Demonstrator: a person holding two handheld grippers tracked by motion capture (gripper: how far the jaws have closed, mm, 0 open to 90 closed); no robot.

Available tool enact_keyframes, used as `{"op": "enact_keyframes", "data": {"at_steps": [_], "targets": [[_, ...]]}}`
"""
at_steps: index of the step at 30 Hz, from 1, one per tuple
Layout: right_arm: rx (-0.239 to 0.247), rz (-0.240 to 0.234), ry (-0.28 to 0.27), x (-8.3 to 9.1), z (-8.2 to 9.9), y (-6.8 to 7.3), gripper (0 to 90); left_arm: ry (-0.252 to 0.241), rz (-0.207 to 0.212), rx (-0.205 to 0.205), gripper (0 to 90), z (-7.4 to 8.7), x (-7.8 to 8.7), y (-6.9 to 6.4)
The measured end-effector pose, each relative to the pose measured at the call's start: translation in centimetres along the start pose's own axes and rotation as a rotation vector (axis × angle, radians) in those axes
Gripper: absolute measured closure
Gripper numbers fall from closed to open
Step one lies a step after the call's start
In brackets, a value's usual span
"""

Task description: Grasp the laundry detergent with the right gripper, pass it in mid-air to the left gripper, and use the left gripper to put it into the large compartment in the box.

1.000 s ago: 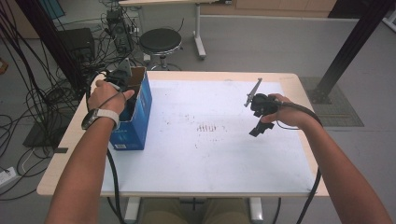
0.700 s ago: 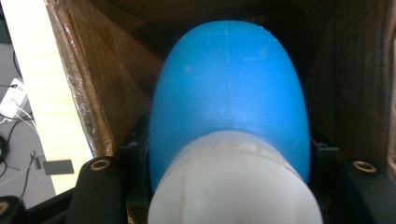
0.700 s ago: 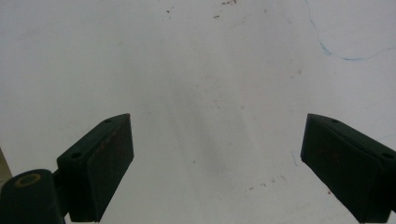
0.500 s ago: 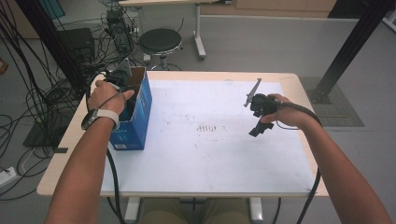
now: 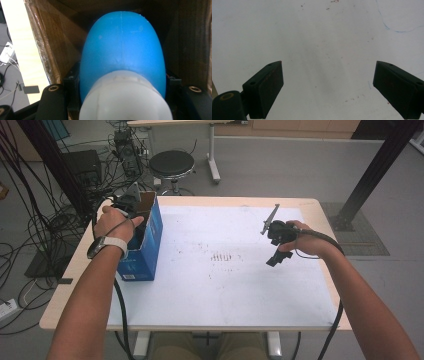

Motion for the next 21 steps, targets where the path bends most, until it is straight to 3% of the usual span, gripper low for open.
{"op": "enact_keyframes", "data": {"at_steps": [21], "targets": [[0.000, 0.000, -0.002, 0.05, 0.06, 0.13, 9.3, -0.008, 0.000, -0.004, 37.2, 0.08, -0.01, -0.02]]}}
Point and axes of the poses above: each handheld gripper's, and its own axes: x roughly backward along the jaws, z roughly out of its underside, y roughly to its left, the point moved 1 cm from there along -x, roughly forward along the jaws, and after that the axes turned 5 degrees about x, right-handed, at the moved point
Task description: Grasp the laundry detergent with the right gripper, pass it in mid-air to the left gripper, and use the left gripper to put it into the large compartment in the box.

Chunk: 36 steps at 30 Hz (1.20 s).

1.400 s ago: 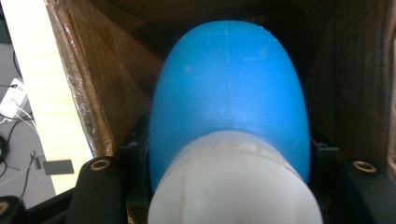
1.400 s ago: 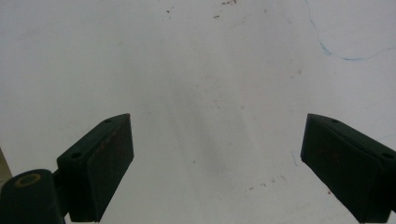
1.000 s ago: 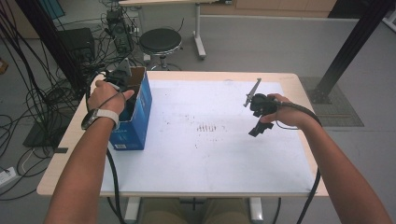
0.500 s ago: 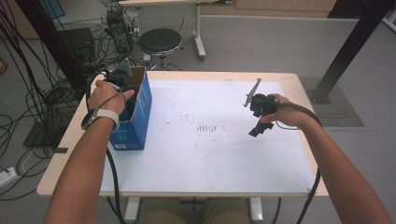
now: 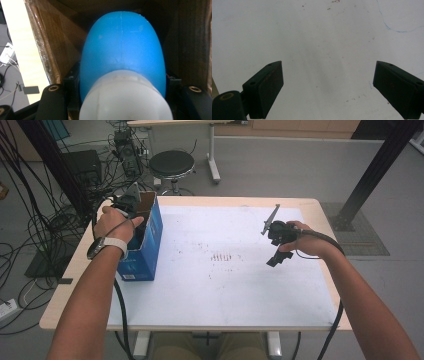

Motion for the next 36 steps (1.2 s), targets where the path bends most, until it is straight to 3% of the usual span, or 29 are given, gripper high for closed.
{"op": "enact_keyframes", "data": {"at_steps": [36], "targets": [[0.000, -0.005, -0.001, -0.20, -0.05, 0.19, 9.3, -0.011, 0.001, 0.003, 37.2, 0.11, 0.02, -0.06]]}}
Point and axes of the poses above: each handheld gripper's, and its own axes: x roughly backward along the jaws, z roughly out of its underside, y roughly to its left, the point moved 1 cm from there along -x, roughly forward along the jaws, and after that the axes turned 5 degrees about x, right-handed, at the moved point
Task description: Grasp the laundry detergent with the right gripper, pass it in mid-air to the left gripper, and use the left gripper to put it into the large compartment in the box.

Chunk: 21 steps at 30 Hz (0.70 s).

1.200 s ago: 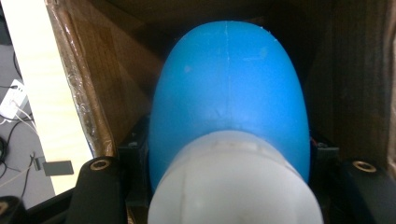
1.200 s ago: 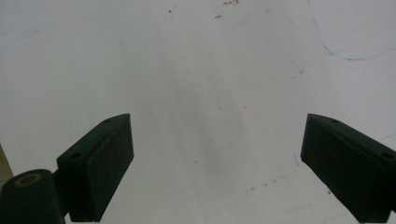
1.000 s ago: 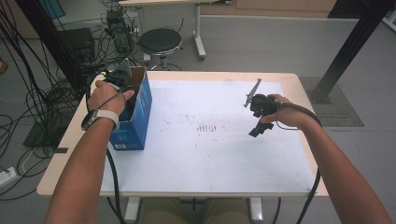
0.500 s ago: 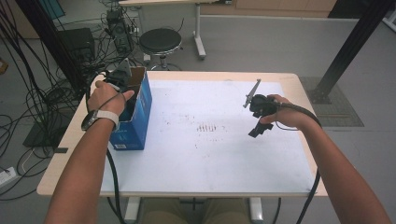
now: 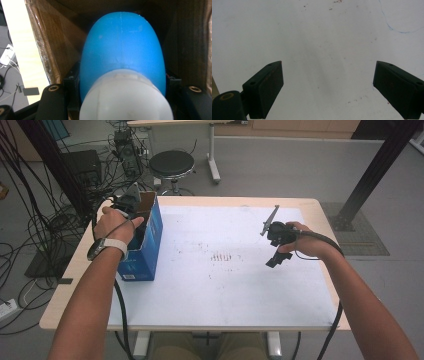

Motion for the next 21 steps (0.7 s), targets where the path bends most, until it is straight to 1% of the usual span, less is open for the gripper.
{"op": "enact_keyframes", "data": {"at_steps": [10, 21], "targets": [[-0.002, 0.000, -0.003, 0.01, 0.09, 0.00, 9.3, -0.009, 0.008, -0.003, 37.1, 0.03, -0.02, 0.09], [-0.006, 0.000, -0.003, 0.07, 0.22, 0.04, 9.3, -0.016, 0.008, -0.006, 37.1, 0.06, -0.05, 0.11]]}}
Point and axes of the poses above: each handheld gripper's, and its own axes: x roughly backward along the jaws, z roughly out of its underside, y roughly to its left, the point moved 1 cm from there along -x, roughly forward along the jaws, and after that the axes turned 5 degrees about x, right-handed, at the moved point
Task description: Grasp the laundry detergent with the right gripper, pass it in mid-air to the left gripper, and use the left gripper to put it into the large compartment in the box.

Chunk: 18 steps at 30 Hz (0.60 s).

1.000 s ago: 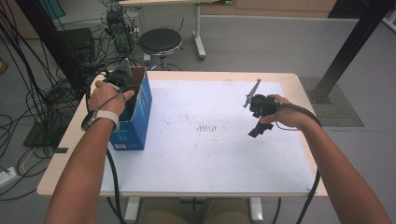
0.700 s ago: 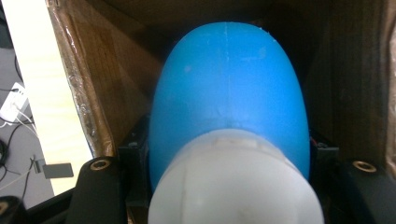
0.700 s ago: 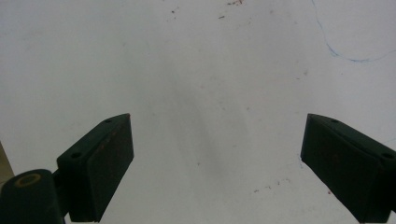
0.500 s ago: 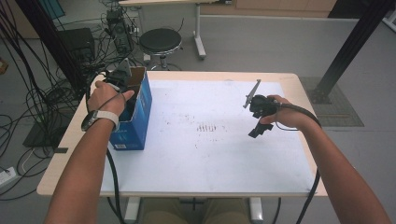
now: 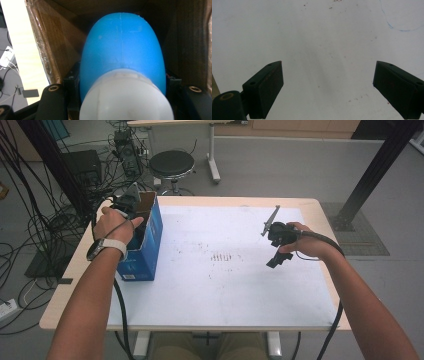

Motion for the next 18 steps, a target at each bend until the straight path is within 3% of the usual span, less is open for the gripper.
{"op": "enact_keyframes", "data": {"at_steps": [9, 18], "targets": [[0.004, -0.003, 0.003, -0.09, -0.10, 0.08, 9.3, -0.016, 0.040, 0.001, 28.7, -0.06, 0.15, 0.02], [0.001, -0.003, 0.002, -0.07, -0.05, 0.07, 9.3, -0.025, 0.062, -0.007, 27.9, 0.04, 0.67, 0.31]]}}
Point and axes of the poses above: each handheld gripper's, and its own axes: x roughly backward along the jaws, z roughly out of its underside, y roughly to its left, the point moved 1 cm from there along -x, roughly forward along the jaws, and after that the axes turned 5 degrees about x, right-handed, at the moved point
